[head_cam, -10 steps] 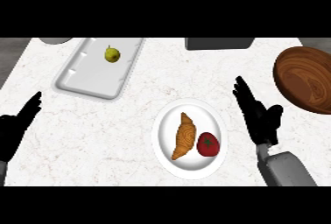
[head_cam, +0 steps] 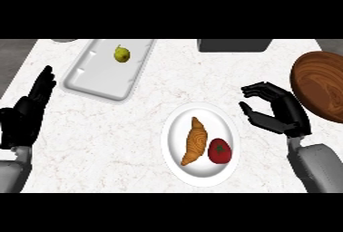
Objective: Pick the croissant from the plate and place it in the bowl
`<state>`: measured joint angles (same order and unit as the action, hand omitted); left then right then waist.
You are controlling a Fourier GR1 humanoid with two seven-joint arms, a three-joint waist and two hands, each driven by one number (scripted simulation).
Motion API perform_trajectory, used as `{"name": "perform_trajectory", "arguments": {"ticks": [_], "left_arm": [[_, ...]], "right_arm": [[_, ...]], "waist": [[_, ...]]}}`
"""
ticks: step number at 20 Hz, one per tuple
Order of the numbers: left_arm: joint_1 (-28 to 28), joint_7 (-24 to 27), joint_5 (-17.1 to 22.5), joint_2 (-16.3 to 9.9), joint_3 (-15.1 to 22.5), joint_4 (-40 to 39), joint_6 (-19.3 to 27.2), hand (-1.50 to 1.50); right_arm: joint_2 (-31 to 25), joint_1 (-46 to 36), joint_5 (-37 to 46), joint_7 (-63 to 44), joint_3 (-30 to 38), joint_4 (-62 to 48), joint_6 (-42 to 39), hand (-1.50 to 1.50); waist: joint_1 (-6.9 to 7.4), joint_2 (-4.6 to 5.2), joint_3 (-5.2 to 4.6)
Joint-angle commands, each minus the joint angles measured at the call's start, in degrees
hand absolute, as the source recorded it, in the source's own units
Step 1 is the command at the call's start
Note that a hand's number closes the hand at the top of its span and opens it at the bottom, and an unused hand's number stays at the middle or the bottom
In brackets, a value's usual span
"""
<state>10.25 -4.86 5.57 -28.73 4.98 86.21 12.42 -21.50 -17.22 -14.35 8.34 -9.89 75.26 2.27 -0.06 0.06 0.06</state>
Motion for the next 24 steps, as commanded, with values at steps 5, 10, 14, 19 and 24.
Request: {"name": "perform_trajectory", "arguments": {"ticks": [5, 10, 14, 19, 24], "left_arm": [[2.2, -2.0, -3.6, 6.2, 3.1, 2.4, 4.9, 0.00], [3.2, -4.6, -3.6, 5.3, 2.0, 2.5, 4.1, 0.00], [1.2, -3.5, -5.0, 6.8, 3.4, 4.4, 5.2, 0.00], [5.0, -5.8, -4.1, 5.3, 1.3, 3.4, 3.3, 0.00], [1.7, -6.7, -4.6, 5.3, 0.9, 7.0, 2.9, 0.00]], "right_arm": [[-6.2, -0.3, 4.5, 17.4, -0.8, -2.5, -13.1, -1.50], [-15.3, -1.3, 8.8, 7.7, -2.5, 6.0, -16.6, -1.50], [-14.3, -5.6, 17.3, -1.0, -9.5, 8.1, -15.3, -1.50], [-13.1, -12.3, 21.3, -15.0, -15.7, 11.8, -20.6, -1.50], [-7.7, -15.7, 22.8, -23.8, -19.8, 13.2, -26.1, -1.50]], "waist": [[0.15, -0.05, -0.03], [-0.60, -0.36, -0.15], [0.59, -0.31, -0.16], [0.55, -0.20, -0.15], [0.69, -0.22, -0.09]]}}
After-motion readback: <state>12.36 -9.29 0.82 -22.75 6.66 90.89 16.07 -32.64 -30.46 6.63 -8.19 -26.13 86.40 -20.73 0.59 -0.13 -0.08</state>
